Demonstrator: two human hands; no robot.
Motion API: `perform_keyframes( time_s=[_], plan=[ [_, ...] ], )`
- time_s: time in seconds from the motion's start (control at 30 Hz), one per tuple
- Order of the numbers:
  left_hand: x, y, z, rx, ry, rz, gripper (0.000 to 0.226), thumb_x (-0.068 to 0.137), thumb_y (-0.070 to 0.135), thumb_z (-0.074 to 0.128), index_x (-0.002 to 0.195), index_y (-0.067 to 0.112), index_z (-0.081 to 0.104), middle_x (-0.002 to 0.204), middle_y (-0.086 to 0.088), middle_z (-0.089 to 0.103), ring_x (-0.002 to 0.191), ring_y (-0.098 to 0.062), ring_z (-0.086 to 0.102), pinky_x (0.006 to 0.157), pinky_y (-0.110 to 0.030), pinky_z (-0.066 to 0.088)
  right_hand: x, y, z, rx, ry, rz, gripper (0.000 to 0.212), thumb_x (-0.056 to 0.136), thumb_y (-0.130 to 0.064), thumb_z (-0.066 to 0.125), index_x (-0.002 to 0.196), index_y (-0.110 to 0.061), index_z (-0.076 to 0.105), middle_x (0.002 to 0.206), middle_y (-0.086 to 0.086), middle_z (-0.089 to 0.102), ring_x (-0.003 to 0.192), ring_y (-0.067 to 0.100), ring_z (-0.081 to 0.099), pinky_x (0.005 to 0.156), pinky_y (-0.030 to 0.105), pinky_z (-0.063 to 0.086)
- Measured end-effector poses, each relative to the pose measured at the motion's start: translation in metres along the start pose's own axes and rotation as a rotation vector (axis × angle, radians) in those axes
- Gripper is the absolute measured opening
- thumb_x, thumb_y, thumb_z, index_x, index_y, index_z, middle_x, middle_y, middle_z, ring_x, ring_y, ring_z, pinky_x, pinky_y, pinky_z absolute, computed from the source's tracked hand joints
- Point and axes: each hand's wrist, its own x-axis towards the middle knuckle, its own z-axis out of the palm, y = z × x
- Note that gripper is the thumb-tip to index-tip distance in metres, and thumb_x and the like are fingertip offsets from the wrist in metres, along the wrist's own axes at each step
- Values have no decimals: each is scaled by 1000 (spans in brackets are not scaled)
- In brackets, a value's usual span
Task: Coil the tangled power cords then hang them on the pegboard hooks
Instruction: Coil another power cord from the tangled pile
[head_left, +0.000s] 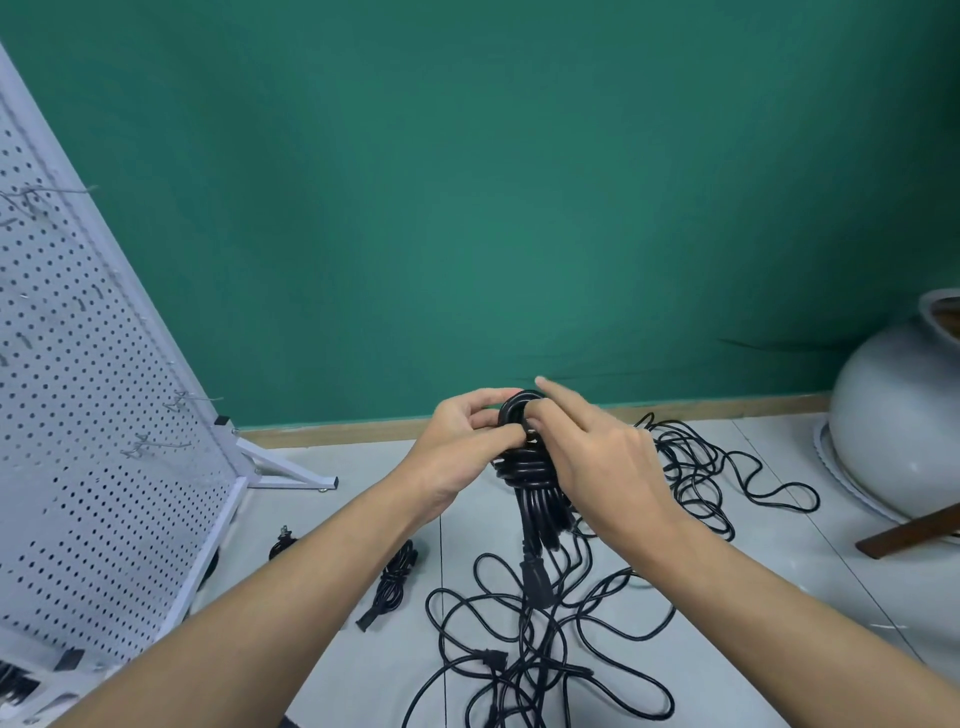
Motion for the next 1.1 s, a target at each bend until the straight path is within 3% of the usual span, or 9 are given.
perform_keyframes(
  time_s=[0.13, 0.23, 0.33, 0.4, 0.5, 0.6, 0.73, 0.87, 1.1],
  plan=[
    [1, 1, 3, -19, -30, -4, 50, 76, 9, 67, 125, 20, 69, 108, -20, 76, 92, -23, 70, 107, -46, 49, 2, -1, 2, 4, 30, -70, 7, 100, -13, 56, 98, -11, 62, 130, 5, 63, 103, 28, 63, 78, 40, 52],
    [0, 2, -1, -2, -74, 21, 59, 81, 10, 73, 135, 32, 62, 107, -25, 72, 92, -21, 67, 107, -43, 47, 4, -1, -2, 56, 29, -51, 18, 103, -14, 47, 95, -9, 62, 115, 2, 65, 78, 23, 61, 63, 28, 43],
    [-4, 2, -6, 44, -129, 52, 59, 89, 13, 79, 136, 42, 61, 119, -8, 70, 108, -14, 66, 110, -35, 45, 3, 3, -1, 128, -18, -31, 25, 104, -21, 40, 98, -9, 61, 113, 0, 64, 71, 27, 63, 55, 31, 45],
    [-7, 0, -4, 57, -158, 77, 50, 92, 13, 77, 136, 32, 64, 128, 1, 71, 124, -9, 62, 110, -34, 48, 2, 6, 1, 160, -46, -25, 28, 103, -25, 37, 99, -9, 60, 110, -1, 63, 71, 29, 63, 54, 36, 49],
    [-7, -3, -2, -6, -140, 70, 48, 92, 13, 76, 137, 24, 65, 125, -2, 74, 126, -17, 63, 110, -37, 49, 2, 8, 1, 169, -62, 13, 19, 104, -21, 41, 101, -12, 57, 110, -4, 60, 69, 29, 62, 54, 40, 51],
    [-5, -3, -3, -100, -184, 0, 48, 95, 13, 73, 141, 21, 61, 123, -12, 74, 118, -24, 69, 107, -34, 50, 2, 10, 1, 196, -68, 30, 6, 103, -10, 50, 101, -14, 53, 109, -3, 58, 71, 31, 62, 57, 44, 52],
    [-4, -5, -1, -206, -205, -64, 36, 96, 2, 65, 131, 12, 65, 113, -13, 75, 96, -18, 71, 85, -23, 55, -1, 12, 4, 250, -100, 45, 13, 102, -9, 50, 101, -21, 48, 110, -7, 56, 76, 31, 63, 64, 48, 54],
    [-3, -5, -6, -248, -190, -51, 41, 95, 1, 66, 136, 5, 62, 124, -13, 73, 105, -19, 70, 90, -23, 55, 1, 15, 3, 371, -58, 102, 11, 104, -8, 50, 102, -18, 52, 109, -5, 59, 89, 23, 63, 79, 45, 53],
    [0, -9, 4, -209, -112, -2, 41, 91, 10, 74, 132, 13, 67, 110, -13, 76, 94, -18, 70, 91, -30, 53, 1, 16, 0, 473, -32, 145, 13, 104, -2, 51, 100, -13, 57, 106, -2, 61, 95, 17, 61, 84, 32, 48]
  ],
)
